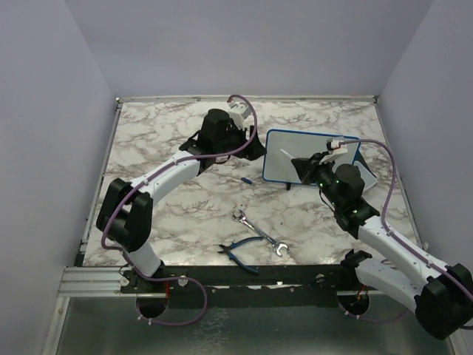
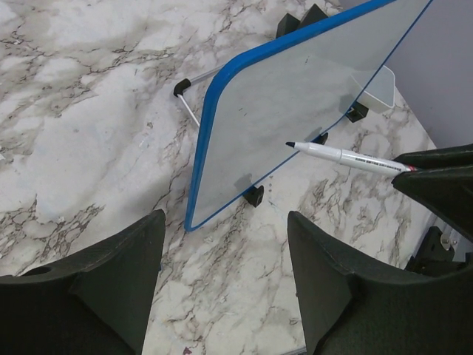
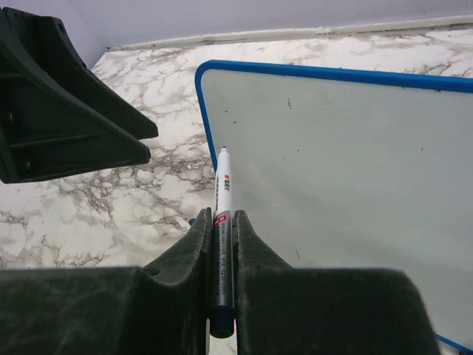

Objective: Write a sentence on the whiteboard

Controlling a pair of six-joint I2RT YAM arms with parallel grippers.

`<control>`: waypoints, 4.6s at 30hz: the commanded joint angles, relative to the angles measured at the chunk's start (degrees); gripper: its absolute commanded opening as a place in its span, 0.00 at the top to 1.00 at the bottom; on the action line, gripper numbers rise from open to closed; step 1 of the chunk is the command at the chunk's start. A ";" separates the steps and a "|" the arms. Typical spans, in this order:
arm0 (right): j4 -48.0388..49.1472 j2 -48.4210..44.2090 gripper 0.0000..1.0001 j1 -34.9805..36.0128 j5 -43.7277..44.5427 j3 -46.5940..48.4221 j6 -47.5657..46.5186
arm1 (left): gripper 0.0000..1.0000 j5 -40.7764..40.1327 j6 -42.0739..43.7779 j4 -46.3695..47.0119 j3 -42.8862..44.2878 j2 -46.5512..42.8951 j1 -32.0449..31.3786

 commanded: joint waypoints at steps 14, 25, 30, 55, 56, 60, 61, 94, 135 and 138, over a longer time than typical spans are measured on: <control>7.57 5.16 1.00 0.44 1.01 3.22 -2.53 | 0.42 7.09 -2.52 10.08 3.66 8.33 0.08; 9.83 7.88 0.99 0.44 0.15 3.17 -2.57 | 0.62 7.68 -1.87 10.70 4.54 11.15 -0.11; 10.55 8.42 0.99 0.47 -0.08 3.54 -2.80 | 0.69 8.22 -1.39 10.75 4.76 11.69 -0.39; 11.71 10.86 0.99 0.53 2.84 2.32 -3.54 | 0.75 7.77 -1.17 10.66 4.41 11.63 -0.47; 11.71 10.90 0.99 0.53 2.93 2.15 -3.50 | 0.75 7.79 -1.11 10.62 4.36 11.63 -0.47; 11.31 10.73 0.99 0.53 3.23 1.32 -3.31 | 0.75 7.65 -1.05 10.45 4.41 11.72 -0.47; 11.28 10.73 0.99 0.53 3.25 1.17 -3.22 | 0.75 7.58 -1.02 10.41 4.41 11.73 -0.47; 8.47 3.23 0.99 0.56 1.09 -0.40 -2.26 | 0.70 6.29 -0.33 8.89 4.60 10.98 -0.46; 16.99 11.34 0.99 0.59 5.18 1.72 -4.49 | 0.71 6.82 -0.16 8.89 4.23 11.03 -0.47; 17.08 11.22 0.99 0.59 6.22 1.49 -4.57 | 0.71 6.77 -0.09 8.95 4.24 11.09 -0.44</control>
